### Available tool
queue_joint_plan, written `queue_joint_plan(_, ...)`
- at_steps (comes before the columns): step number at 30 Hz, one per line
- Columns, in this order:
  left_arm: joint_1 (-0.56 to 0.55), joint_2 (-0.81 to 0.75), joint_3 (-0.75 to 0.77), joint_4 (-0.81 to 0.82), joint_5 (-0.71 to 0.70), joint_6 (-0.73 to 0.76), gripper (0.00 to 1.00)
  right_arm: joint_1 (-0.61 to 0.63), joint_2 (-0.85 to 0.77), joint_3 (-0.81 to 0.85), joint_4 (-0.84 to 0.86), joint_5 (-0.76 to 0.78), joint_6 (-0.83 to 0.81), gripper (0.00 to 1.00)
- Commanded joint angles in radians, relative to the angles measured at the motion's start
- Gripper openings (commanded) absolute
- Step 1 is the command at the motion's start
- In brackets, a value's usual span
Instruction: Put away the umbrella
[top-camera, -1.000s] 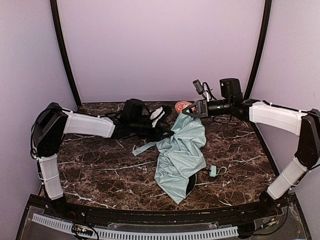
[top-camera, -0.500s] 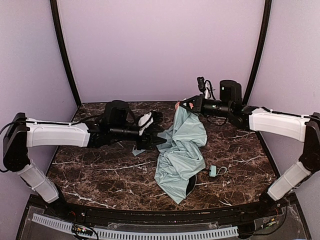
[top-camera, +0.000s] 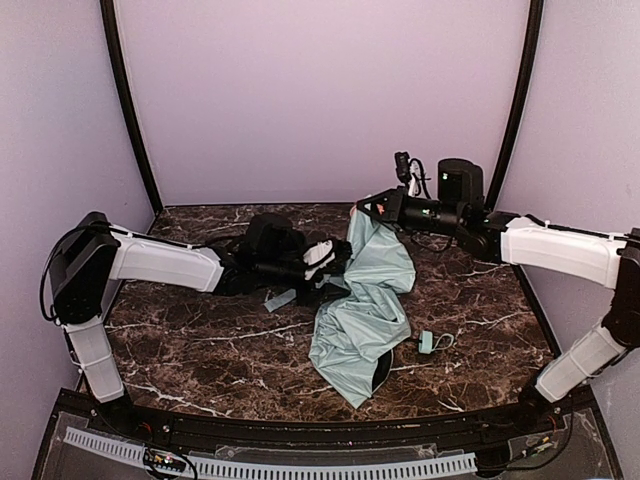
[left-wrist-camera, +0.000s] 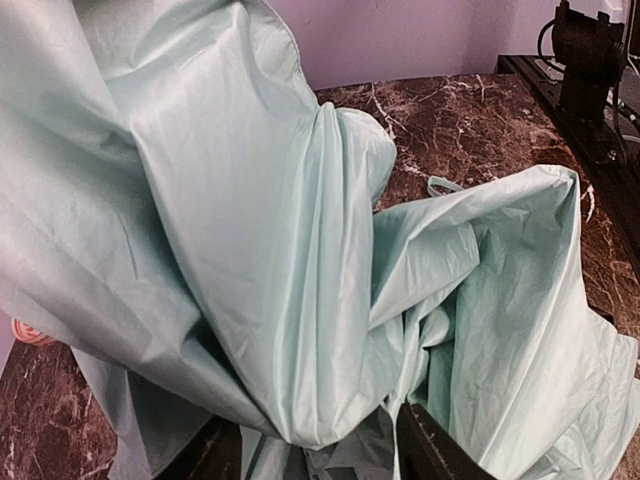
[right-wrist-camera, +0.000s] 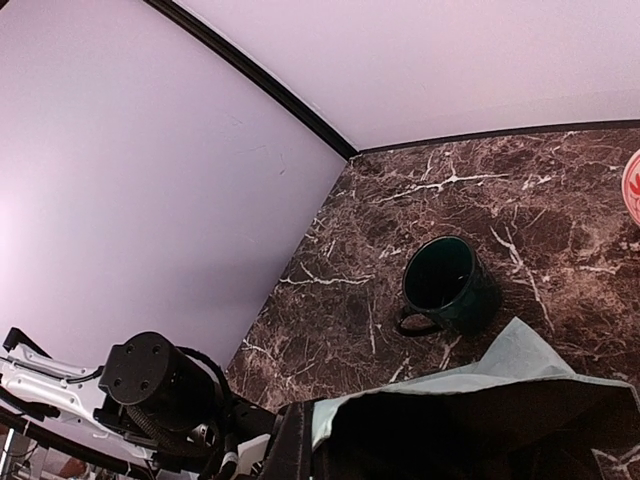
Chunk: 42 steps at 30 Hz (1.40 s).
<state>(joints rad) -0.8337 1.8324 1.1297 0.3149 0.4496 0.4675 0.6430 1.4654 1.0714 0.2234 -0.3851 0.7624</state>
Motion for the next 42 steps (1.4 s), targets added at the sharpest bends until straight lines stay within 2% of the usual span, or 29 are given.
queue_joint_plan(1,-0.006,0.005,0.019,0.097,0.049,-0.012,0.54,0.008,-0.031,0.008,0.044,0.021,0.011,0.0)
queue_joint_plan(4,-0.018,0.015,0.013,0.133,0.07,-0.026,0.51,0.007,-0.033,0.009,0.039,0.024,0.007,0.0)
queue_joint_plan(6,-0.027,0.026,0.016,0.145,0.07,-0.026,0.41,0.007,-0.034,0.006,0.035,0.025,0.005,0.0)
queue_joint_plan(7,-0.03,0.03,0.016,0.151,0.066,-0.032,0.34,0.007,-0.035,0.006,0.033,0.025,0.004,0.0)
queue_joint_plan(10,-0.03,0.022,0.008,0.144,0.054,-0.045,0.01,0.002,-0.05,0.003,-0.002,0.033,-0.012,0.0)
queue_joint_plan(15,-0.008,-0.064,-0.076,0.083,0.064,-0.01,0.0,-0.085,-0.142,-0.026,-0.164,0.116,-0.112,0.0)
queue_joint_plan(19,0.006,-0.12,-0.156,0.066,0.098,0.032,0.0,-0.175,-0.166,-0.086,-0.26,0.117,-0.165,0.0)
queue_joint_plan(23,0.008,-0.135,-0.198,0.065,0.117,0.042,0.0,-0.211,-0.103,-0.16,-0.287,0.079,-0.19,0.0)
queue_joint_plan(26,0.008,-0.135,-0.223,0.084,0.161,0.061,0.0,-0.233,-0.041,-0.215,-0.201,0.007,-0.199,0.02)
queue_joint_plan(28,0.008,-0.128,-0.223,0.09,0.175,0.063,0.0,-0.252,0.004,-0.192,-0.205,-0.065,-0.239,0.13)
queue_joint_plan(30,0.009,-0.117,-0.216,0.09,0.163,0.062,0.0,-0.261,0.014,-0.14,-0.283,-0.061,-0.33,0.35)
queue_joint_plan(33,0.015,-0.106,-0.214,0.092,0.154,0.053,0.0,-0.28,-0.034,-0.112,-0.367,-0.007,-0.45,0.59)
queue_joint_plan(35,0.022,-0.099,-0.212,0.097,0.155,0.037,0.0,-0.296,-0.08,-0.13,-0.397,-0.005,-0.497,0.66)
queue_joint_plan(37,0.03,-0.095,-0.207,0.104,0.151,0.011,0.0,-0.294,-0.121,-0.179,-0.39,-0.116,-0.539,0.67)
queue_joint_plan(39,0.039,-0.092,-0.202,0.111,0.139,-0.026,0.0,-0.273,-0.149,-0.256,-0.301,-0.274,-0.528,0.66)
queue_joint_plan(42,0.051,-0.089,-0.197,0.114,0.147,-0.066,0.0,-0.167,-0.169,-0.351,-0.134,-0.352,-0.52,0.69)
